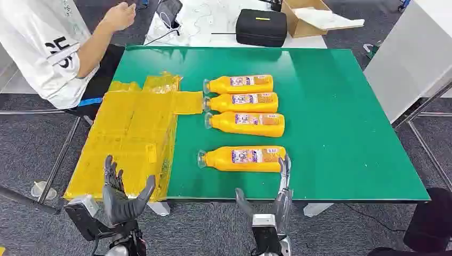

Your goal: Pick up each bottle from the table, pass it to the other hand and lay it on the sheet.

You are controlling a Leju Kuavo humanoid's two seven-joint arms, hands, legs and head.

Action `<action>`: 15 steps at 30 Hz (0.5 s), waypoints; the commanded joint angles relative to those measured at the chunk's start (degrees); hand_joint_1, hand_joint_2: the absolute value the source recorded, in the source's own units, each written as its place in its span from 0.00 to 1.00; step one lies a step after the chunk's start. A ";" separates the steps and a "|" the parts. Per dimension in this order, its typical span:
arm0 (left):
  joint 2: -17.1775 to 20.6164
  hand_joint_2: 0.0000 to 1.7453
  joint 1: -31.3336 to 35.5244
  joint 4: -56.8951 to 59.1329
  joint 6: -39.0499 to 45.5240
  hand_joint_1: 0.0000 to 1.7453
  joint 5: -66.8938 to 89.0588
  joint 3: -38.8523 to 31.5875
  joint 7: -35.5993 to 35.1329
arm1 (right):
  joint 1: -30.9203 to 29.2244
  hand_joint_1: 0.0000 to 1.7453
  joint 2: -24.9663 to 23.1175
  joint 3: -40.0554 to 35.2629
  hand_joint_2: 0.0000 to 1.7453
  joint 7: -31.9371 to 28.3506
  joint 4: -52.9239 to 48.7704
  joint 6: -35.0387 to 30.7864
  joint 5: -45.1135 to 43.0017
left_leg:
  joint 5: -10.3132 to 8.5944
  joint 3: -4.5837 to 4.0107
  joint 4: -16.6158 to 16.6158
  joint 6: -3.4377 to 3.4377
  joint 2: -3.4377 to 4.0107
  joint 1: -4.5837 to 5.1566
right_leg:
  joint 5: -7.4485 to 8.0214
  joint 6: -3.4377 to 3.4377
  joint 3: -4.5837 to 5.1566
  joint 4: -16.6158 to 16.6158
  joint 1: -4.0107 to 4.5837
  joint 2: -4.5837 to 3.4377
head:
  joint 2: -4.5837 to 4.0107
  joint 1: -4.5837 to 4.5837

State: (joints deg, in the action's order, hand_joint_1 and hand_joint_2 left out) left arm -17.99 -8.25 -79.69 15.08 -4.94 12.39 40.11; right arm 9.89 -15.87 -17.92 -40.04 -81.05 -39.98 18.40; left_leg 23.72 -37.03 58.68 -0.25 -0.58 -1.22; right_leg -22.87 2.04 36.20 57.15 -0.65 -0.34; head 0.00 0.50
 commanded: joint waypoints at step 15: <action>1.52 1.00 5.15 4.64 -0.61 0.00 0.99 0.46 -0.11 | -6.57 0.00 3.78 2.14 1.00 0.82 3.29 0.15 1.15 | 0.08 0.48 -0.13 0.13 0.14 0.06 | -0.05 -0.08 -0.47 -0.15 -0.01 -0.03 | 0.00 0.00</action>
State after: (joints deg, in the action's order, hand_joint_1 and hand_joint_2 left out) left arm -17.99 -6.39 -78.77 15.67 -4.48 12.50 40.11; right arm 9.10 -15.85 -17.07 -40.04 -81.44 -39.98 19.21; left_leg 23.71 -37.03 58.68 -0.25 -0.57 -1.22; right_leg -22.86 2.04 36.20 57.15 -0.65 -0.34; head 0.00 0.50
